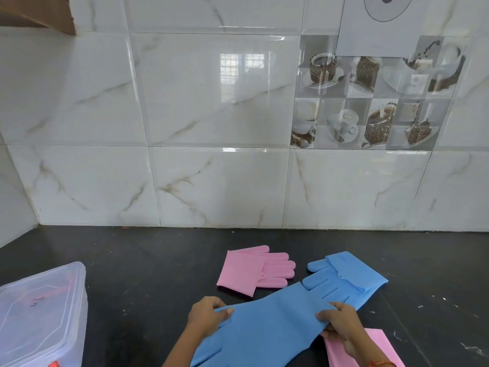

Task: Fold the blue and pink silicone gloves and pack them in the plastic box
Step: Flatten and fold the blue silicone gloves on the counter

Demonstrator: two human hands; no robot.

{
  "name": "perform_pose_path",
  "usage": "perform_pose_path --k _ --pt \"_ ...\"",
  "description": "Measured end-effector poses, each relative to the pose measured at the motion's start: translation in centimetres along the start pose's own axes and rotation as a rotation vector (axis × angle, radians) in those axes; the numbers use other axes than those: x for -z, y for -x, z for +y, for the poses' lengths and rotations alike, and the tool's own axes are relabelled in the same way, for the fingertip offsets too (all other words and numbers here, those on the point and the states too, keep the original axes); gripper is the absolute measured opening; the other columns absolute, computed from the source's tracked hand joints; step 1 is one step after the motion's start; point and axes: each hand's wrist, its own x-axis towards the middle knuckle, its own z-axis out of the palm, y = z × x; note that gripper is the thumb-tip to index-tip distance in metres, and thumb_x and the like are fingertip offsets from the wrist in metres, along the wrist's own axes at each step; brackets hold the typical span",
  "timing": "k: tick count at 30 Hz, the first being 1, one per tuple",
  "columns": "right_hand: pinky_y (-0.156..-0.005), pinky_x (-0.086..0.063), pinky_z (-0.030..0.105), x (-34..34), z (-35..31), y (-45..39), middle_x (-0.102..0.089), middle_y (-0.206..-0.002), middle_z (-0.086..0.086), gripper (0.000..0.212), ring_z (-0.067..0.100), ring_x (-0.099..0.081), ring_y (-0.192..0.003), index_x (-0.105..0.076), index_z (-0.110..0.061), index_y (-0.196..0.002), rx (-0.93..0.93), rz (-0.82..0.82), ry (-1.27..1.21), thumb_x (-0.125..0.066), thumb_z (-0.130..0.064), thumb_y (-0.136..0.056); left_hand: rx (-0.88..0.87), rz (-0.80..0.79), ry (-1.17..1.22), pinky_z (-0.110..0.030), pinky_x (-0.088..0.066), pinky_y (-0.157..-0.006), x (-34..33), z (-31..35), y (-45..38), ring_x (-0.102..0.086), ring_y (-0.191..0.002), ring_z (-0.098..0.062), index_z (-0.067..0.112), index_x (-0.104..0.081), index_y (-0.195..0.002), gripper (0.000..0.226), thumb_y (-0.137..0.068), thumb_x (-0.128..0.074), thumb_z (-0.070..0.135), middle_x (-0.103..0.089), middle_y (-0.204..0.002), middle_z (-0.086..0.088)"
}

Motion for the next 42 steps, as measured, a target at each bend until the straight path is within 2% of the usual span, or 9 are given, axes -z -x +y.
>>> perform_pose_path --k 6,11,16,21,25,28,32,36,42 --pt "-0.050 -0.048 0.029 0.4 1.5 0.3 -0.062 -0.084 0.017 0.019 0.030 -0.059 -0.070 -0.054 -0.001 -0.090 0.020 0.027 0.099 -0.055 0.014 -0.077 -0.068 0.094 -0.107 -0.020 -0.036 -0.073 0.0 0.6 -0.2 -0.051 -0.087 -0.011 0.033 -0.043 -0.065 0.028 -0.089 -0.058 0.037 -0.053 -0.097 0.007" --pt "-0.052 -0.051 0.034 0.3 2.3 1.0 -0.061 -0.092 0.021 0.019 0.041 -0.063 -0.086 -0.055 -0.004 -0.085 0.037 0.068 0.144 -0.059 0.012 -0.075 -0.115 0.175 -0.124 -0.020 -0.036 -0.073 -0.5 1.2 -0.6 -0.051 -0.084 -0.010 0.030 -0.044 -0.071 0.023 -0.088 -0.059 0.036 -0.054 -0.092 0.008" --pt "-0.048 -0.048 0.026 0.1 2.5 1.7 -0.060 -0.095 0.020 0.018 0.030 -0.060 -0.072 -0.054 -0.006 -0.081 0.023 0.063 0.155 -0.058 0.012 -0.077 -0.154 0.229 -0.092 -0.018 -0.036 -0.072 -0.7 1.4 -1.1 -0.053 -0.082 -0.010 0.033 -0.042 -0.065 0.030 -0.086 -0.063 0.031 -0.056 -0.087 0.007" --pt "-0.050 -0.038 0.022 0.0 2.7 2.5 -0.066 -0.100 0.016 0.018 0.026 -0.061 -0.079 -0.056 -0.008 -0.085 0.039 0.045 0.236 -0.063 0.006 -0.075 -0.185 0.260 -0.018 -0.016 -0.036 -0.075 -0.8 1.2 -1.5 -0.054 -0.086 -0.009 0.022 -0.051 -0.087 0.018 -0.083 -0.069 0.025 -0.058 -0.091 0.006" --pt "-0.042 -0.041 0.019 0.0 3.2 2.9 -0.063 -0.096 0.015 0.024 0.024 -0.061 -0.072 -0.056 -0.006 -0.097 0.026 0.049 0.240 -0.061 0.008 -0.078 -0.196 0.260 -0.014 -0.014 -0.034 -0.073 -0.9 1.0 -1.9 -0.052 -0.086 -0.009 0.023 -0.049 -0.090 0.022 -0.082 -0.070 0.023 -0.057 -0.092 0.005" --pt "-0.044 -0.048 0.023 -0.3 3.5 3.1 -0.063 -0.102 0.019 0.028 0.031 -0.063 -0.081 -0.055 -0.005 -0.101 0.048 0.066 0.233 -0.061 0.009 -0.078 -0.194 0.252 -0.012 -0.013 -0.034 -0.071 -1.0 0.9 -2.1 -0.052 -0.087 -0.009 0.019 -0.055 -0.097 0.021 -0.082 -0.069 0.023 -0.059 -0.095 0.002" --pt "-0.044 -0.050 0.026 -0.5 3.7 3.3 -0.062 -0.104 0.020 0.029 0.032 -0.063 -0.083 -0.053 -0.007 -0.103 0.070 0.091 0.220 -0.060 0.008 -0.079 -0.170 0.216 -0.033 -0.018 -0.038 -0.080 -1.2 0.8 -2.1 -0.056 -0.102 -0.015 0.010 -0.056 -0.118 0.039 -0.085 -0.066 0.026 -0.061 -0.117 -0.007" --pt "-0.045 -0.049 0.025 -0.7 3.6 3.6 -0.060 -0.111 0.018 0.029 0.031 -0.062 -0.088 -0.051 -0.009 -0.107 0.061 0.087 0.193 -0.058 0.006 -0.083 -0.146 0.186 -0.052 -0.027 -0.038 -0.102 -1.4 0.6 -1.3 -0.045 -0.127 -0.020 0.014 -0.045 -0.134 0.054 -0.087 -0.061 0.034 -0.049 -0.136 -0.008" --pt "-0.050 -0.050 0.027 -0.8 3.9 3.8 -0.057 -0.117 0.018 0.034 0.032 -0.061 -0.095 -0.052 -0.004 -0.115 0.065 0.093 0.146 -0.056 0.006 -0.083 -0.091 0.284 0.021 -0.037 -0.031 -0.112 -1.4 -0.8 0.2 -0.035 -0.137 -0.025 0.015 -0.048 -0.134 0.055 -0.085 -0.065 0.032 -0.043 -0.144 -0.011"
